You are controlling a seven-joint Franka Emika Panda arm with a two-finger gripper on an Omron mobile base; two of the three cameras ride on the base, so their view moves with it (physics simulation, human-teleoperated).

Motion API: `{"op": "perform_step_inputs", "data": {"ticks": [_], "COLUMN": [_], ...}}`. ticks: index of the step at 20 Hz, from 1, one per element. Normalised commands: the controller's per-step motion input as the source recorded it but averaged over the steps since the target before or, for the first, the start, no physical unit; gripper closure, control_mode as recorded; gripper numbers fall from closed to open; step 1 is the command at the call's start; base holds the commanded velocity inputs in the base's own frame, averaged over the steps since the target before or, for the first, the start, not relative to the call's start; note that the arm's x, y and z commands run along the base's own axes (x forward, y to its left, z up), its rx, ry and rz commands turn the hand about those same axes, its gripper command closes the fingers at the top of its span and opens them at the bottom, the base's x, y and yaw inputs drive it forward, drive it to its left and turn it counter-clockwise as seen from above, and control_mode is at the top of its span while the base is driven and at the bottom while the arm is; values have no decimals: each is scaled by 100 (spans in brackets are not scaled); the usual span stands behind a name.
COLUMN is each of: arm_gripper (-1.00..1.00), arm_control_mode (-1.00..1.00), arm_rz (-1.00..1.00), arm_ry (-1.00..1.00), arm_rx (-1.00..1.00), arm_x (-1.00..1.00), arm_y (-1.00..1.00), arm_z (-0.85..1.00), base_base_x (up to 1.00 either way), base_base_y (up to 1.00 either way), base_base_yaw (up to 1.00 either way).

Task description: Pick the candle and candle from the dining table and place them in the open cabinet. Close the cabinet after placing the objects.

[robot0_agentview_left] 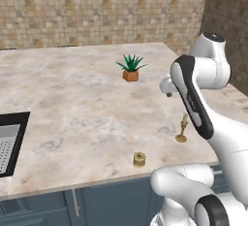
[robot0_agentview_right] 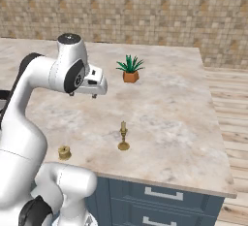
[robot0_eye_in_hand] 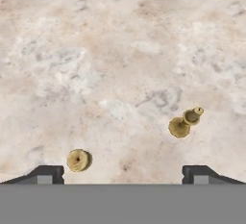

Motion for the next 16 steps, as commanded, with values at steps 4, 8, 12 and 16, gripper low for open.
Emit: {"op": "perform_step_inputs", "data": {"ticks": [4, 8, 12, 16], "arm_gripper": [-100, -100, -100, -100], "arm_control_mode": [-100, -100, -100, -100], "arm_rz": [5, 8, 12, 13], "arm_ry": [-4, -4, -5, -5], "arm_rx": [5, 5, 4, 3], "arm_x": [-31, -31, -25, -18], "arm_y": [-26, -28, -28, -29], "arm_z": [-26, -25, -21, -15], "base_base_x": [0, 0, 0, 0], "base_base_y": [0, 0, 0, 0], "base_base_yaw": [0, 0, 0, 0]}}
